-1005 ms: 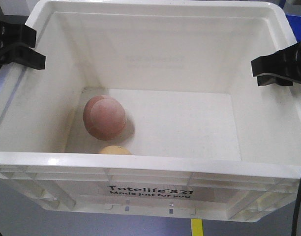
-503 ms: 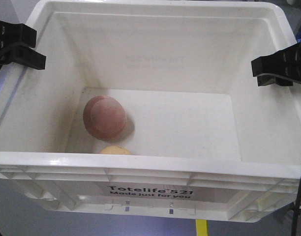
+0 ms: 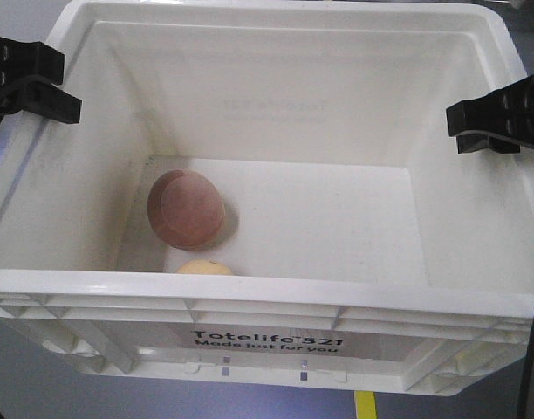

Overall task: Place moving items into box and shelve
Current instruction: 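Hold the tote steady with both grippers while the base drives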

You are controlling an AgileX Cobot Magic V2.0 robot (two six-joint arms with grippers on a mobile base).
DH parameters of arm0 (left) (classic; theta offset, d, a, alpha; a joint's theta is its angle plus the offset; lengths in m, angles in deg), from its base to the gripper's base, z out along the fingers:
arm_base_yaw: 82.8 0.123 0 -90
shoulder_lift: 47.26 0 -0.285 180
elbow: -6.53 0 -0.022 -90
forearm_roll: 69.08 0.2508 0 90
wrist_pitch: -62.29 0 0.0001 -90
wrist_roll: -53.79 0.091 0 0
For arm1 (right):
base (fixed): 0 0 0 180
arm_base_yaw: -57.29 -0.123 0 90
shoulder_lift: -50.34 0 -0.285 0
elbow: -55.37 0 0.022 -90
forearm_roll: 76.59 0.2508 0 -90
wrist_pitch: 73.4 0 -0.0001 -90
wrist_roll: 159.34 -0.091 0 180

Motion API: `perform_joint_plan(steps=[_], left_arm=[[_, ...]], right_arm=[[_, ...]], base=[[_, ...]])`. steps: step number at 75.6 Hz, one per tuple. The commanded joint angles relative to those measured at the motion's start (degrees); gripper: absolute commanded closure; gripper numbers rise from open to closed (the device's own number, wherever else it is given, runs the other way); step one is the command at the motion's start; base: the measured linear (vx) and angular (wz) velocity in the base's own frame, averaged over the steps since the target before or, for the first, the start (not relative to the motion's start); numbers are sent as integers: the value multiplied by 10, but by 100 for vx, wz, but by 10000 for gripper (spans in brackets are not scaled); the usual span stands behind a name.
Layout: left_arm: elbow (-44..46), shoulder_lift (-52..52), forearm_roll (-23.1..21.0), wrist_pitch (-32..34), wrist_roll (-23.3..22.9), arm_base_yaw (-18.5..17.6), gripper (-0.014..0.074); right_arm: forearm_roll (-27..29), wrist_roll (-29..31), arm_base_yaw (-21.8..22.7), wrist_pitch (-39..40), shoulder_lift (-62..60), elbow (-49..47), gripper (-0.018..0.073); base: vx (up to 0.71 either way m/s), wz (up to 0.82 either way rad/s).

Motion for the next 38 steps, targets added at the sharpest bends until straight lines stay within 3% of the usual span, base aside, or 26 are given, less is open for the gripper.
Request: perform_joint_plan(steps=[1,38], left_arm=[[30,-24,-53,60,5,-5,599],[30,-24,-52,60,5,-5,599]], right_arm=[[-27,-8,3,49,-16,-25,565],[-27,-8,3,49,-16,-25,565]], base=[[57,-3],[58,-6]])
